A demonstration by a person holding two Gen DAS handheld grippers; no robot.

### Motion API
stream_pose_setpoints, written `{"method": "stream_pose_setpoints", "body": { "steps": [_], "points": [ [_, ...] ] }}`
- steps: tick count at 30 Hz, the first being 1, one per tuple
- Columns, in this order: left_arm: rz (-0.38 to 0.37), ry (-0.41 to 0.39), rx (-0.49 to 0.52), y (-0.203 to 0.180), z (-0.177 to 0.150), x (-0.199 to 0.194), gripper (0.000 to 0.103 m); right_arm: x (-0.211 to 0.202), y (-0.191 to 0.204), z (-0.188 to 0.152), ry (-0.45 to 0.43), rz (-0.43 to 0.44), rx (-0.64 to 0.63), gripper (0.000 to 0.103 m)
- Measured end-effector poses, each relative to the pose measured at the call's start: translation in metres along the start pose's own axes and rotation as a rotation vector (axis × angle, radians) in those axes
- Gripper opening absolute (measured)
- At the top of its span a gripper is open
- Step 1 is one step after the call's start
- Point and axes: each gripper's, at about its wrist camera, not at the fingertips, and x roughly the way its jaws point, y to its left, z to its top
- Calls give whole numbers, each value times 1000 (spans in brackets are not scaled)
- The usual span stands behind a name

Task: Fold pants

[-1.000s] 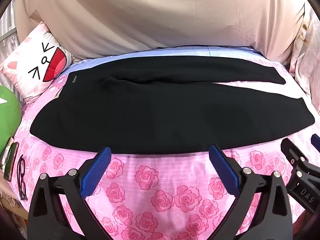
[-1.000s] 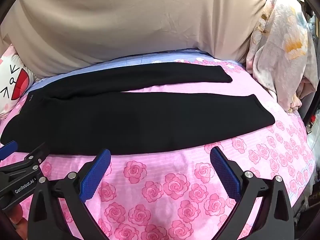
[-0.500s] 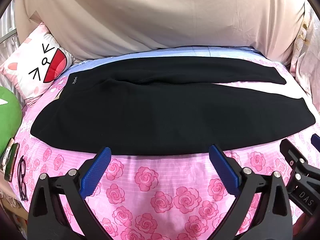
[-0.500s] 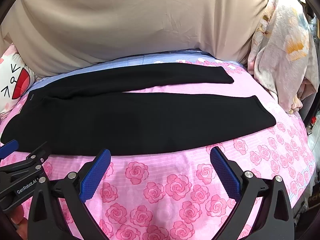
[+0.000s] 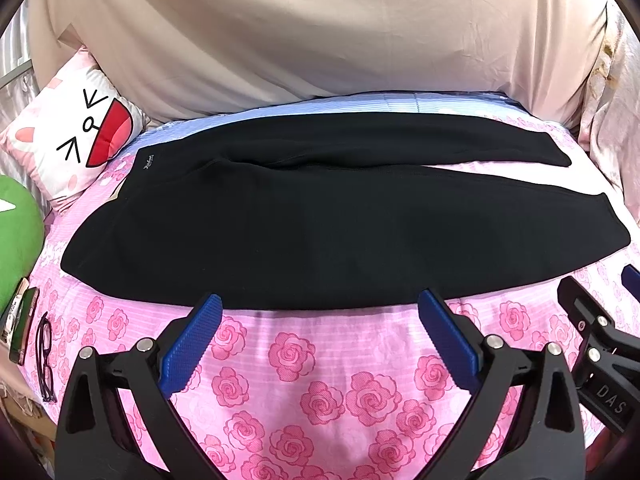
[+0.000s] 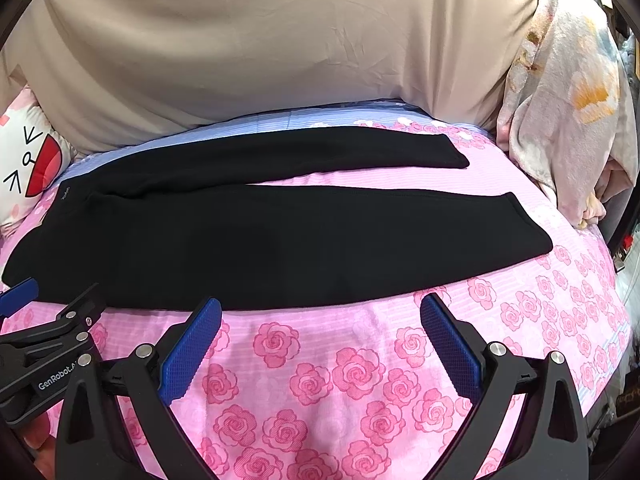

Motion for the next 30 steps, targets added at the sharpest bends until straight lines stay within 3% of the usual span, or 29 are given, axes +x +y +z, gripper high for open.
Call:
{"method": "stream_pose_setpoints", "body": {
  "steps": [30],
  "points": [
    [2,4,4,-5,0,-1,97,1,3,-2,-4,-2,-5,98]
  ]
}}
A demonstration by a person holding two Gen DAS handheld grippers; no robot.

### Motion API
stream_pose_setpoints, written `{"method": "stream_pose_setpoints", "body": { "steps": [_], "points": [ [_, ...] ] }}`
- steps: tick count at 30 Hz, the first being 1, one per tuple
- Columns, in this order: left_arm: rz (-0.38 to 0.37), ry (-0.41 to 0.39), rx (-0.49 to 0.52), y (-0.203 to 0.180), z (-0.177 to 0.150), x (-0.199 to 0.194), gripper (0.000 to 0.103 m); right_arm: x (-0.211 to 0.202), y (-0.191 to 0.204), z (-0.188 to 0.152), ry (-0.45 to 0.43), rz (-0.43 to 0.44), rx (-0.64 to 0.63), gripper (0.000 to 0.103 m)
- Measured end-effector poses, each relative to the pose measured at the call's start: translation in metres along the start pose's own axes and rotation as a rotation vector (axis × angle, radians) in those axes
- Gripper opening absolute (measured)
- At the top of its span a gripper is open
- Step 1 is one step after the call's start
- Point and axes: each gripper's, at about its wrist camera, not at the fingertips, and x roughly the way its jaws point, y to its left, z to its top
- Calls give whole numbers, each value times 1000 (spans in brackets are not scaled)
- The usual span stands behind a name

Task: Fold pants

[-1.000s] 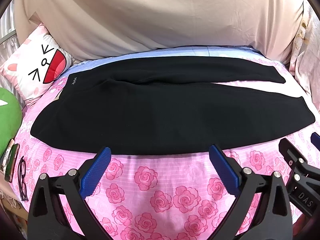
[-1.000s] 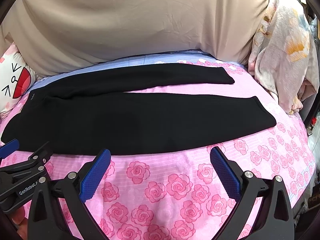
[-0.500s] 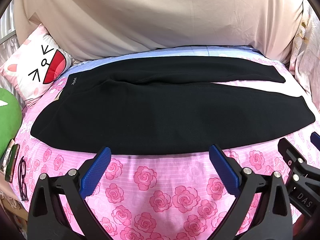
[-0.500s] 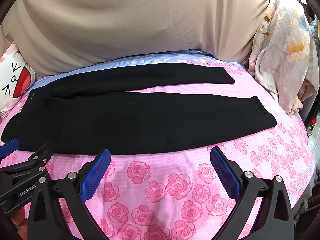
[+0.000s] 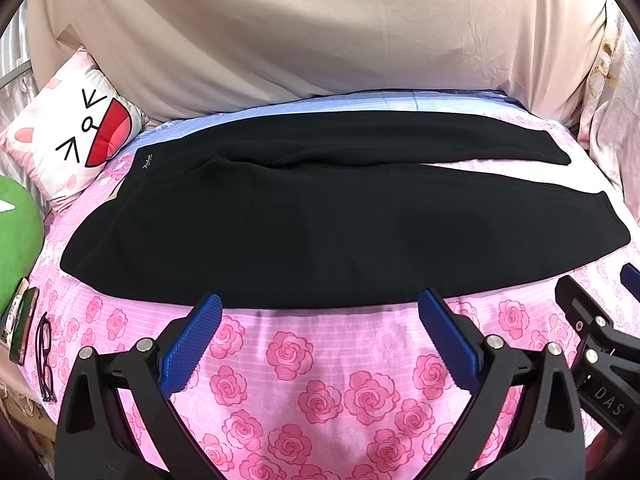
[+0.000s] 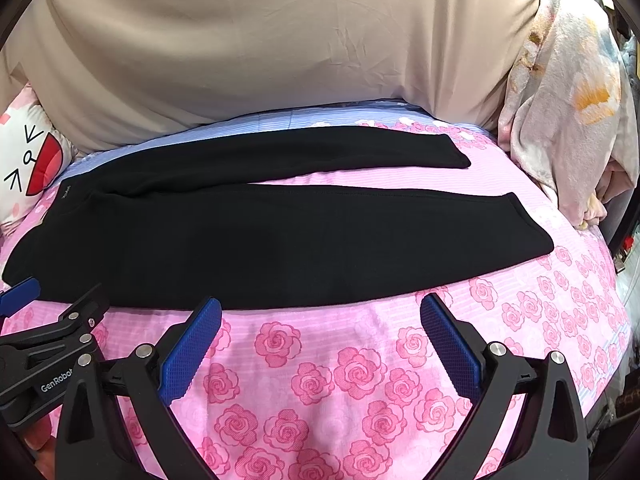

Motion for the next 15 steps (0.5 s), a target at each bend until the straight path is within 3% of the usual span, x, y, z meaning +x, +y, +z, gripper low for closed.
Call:
{"method": "stream_pose_setpoints", "body": {
  "steps": [15],
  "points": [
    [3,3,3,-1,0,2,97,1,2,-1,3,5,-2,98]
  ]
}}
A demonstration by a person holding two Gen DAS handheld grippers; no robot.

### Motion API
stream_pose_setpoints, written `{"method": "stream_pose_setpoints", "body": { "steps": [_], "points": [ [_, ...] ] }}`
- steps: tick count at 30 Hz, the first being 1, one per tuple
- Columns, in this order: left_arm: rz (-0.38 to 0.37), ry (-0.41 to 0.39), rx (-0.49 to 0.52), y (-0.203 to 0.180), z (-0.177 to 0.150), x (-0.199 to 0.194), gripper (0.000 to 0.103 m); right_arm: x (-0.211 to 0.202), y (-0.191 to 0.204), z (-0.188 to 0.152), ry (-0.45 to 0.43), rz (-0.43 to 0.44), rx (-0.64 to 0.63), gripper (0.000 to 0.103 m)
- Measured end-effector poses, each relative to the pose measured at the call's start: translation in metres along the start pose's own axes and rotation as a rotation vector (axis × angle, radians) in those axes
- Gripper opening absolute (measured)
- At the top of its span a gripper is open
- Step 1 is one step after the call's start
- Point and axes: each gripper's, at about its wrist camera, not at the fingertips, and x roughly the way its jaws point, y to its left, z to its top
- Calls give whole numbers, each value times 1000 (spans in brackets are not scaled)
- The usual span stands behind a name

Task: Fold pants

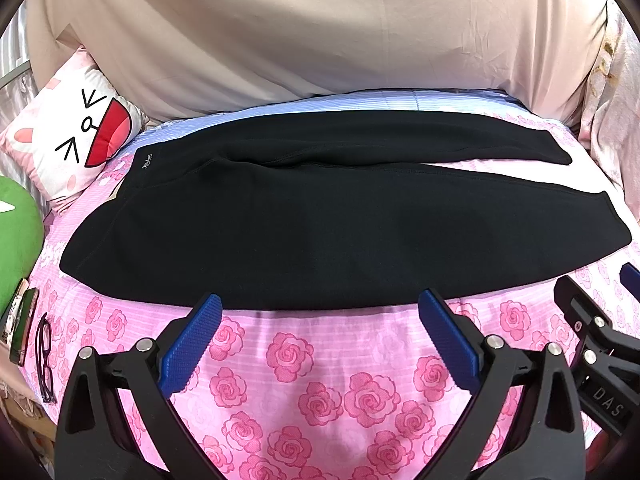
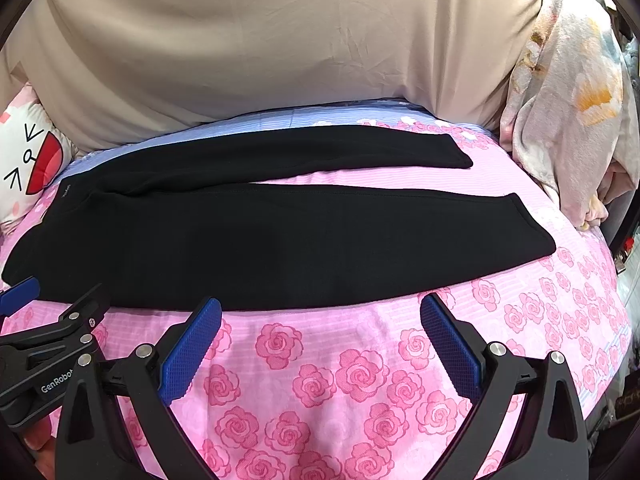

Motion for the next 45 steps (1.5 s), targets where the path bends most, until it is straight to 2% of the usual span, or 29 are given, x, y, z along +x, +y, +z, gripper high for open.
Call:
{"method": "stream_pose_setpoints", "body": {
  "steps": [12,14,18,21,26,30,38,41,43,44,45],
  "points": [
    [3,9,3,1,1,7,97,8,-3,2,11,4,2,98],
    [6,13,0,4,2,10,97,13,-10,5,13,7,-5,98],
    [7,15,-9,10,6,16,97,33,-48,29,38,78,49,98],
    [19,11,-17,16,12,23,97,66,-93,56,30,70,88,98],
    [43,2,-29,27,27,39,97,146,-167,120,60,13,147,98],
    [63,10,-38,32,39,56,98,215,-189,170,82,-39,78,97],
    [37,29,-92,65,78,99,98,308,-210,222,134,27,45,94],
    [79,17,-103,89,101,115,98,333,-211,223,178,38,47,83],
    [124,-8,-103,109,117,125,98,342,-212,224,174,48,47,82],
    [164,-27,-105,126,131,134,98,343,-212,225,174,57,50,76],
    [192,-34,-117,139,141,141,98,342,-212,226,166,68,51,61]
  ]
}}
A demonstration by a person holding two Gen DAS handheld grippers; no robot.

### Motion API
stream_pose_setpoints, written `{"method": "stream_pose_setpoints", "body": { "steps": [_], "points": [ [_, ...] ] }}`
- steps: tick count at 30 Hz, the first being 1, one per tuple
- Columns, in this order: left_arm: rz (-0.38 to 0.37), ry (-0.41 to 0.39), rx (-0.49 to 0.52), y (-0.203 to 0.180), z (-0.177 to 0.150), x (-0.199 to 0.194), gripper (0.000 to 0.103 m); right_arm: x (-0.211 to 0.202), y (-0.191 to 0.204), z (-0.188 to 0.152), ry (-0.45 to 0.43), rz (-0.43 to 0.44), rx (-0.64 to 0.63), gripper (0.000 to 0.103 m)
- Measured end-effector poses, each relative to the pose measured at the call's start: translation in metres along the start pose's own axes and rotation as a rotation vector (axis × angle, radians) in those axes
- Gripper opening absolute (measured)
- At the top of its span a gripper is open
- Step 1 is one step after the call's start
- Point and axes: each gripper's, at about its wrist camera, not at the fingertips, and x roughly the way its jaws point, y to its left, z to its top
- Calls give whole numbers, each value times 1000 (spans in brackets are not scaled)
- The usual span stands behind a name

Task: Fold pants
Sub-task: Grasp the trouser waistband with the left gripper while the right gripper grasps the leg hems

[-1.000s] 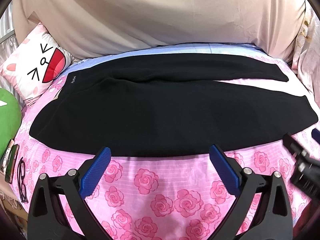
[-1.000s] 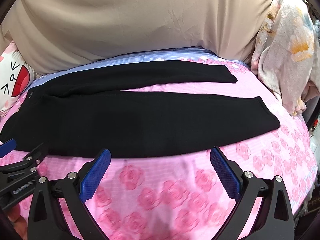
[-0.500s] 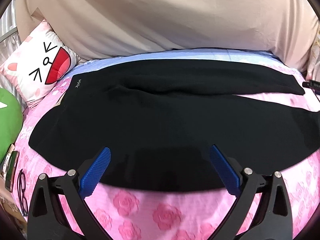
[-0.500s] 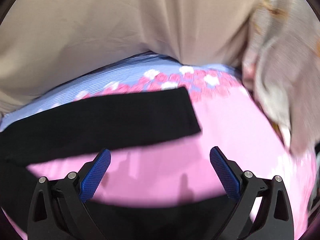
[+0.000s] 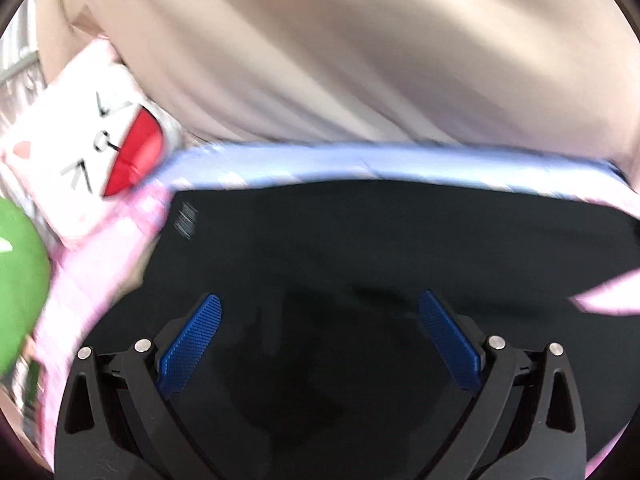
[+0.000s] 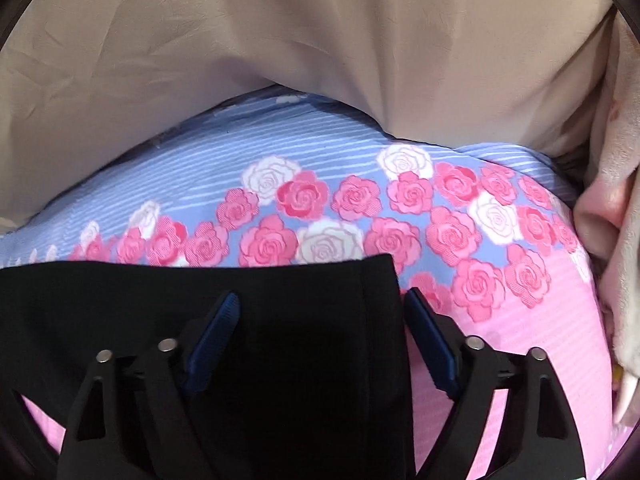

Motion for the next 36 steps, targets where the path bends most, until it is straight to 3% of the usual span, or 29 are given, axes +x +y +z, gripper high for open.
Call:
{"method": "stream_pose_setpoints", "body": {
  "steps": [1,2,3,4,7,11,13,15,16,17,18,19,20,22,28,29,33,34,35,36],
  "points": [
    [32,-4,-20,15,15,14,98,-1,0,1,-6,-4,0,51],
    [59,1,-45,33,30,31,98,-3,-1,1,-12,6,1,23],
    [77,10,-66,50,43,45,98,-6,-3,0,-21,31,2,13],
    [107,19,-94,66,54,59,98,-10,-6,-1,-21,80,22,13],
    [133,60,-157,116,86,107,98,-20,-2,-6,-64,66,10,12],
    [89,230,-222,155,99,180,97,-39,0,-15,-108,70,27,12],
    [22,295,-244,162,96,206,96,-45,3,-20,-115,71,30,12],
    [-8,337,-229,161,94,224,75,-48,7,-24,-115,64,26,12],
    [16,325,-212,159,94,224,68,-51,10,-27,-117,58,25,12],
    [7,305,-204,157,96,221,45,-53,12,-28,-117,55,26,12],
    [-86,299,-224,157,98,215,13,-55,14,-30,-121,54,29,12],
    [-121,297,-253,158,101,209,12,-60,16,-32,-128,52,31,12],
    [-105,268,-260,158,104,196,0,-59,16,-31,-135,50,30,12],
    [-86,189,-221,157,109,166,0,-80,20,-36,-173,49,27,11],
    [-133,43,-159,168,102,58,0,-141,28,-53,-253,71,-26,11],
    [-122,49,-151,171,98,47,0,-148,28,-57,-256,62,-39,11],
    [-184,147,-183,187,94,74,7,-153,28,-66,-232,62,-43,11],
    [-177,166,-182,185,93,82,11,-151,29,-67,-230,63,-42,11],
    [-162,186,-185,183,93,94,27,-150,30,-68,-229,65,-42,11],
    [-152,211,-195,183,93,109,60,-148,30,-68,-227,62,-42,11]
  ]
}}
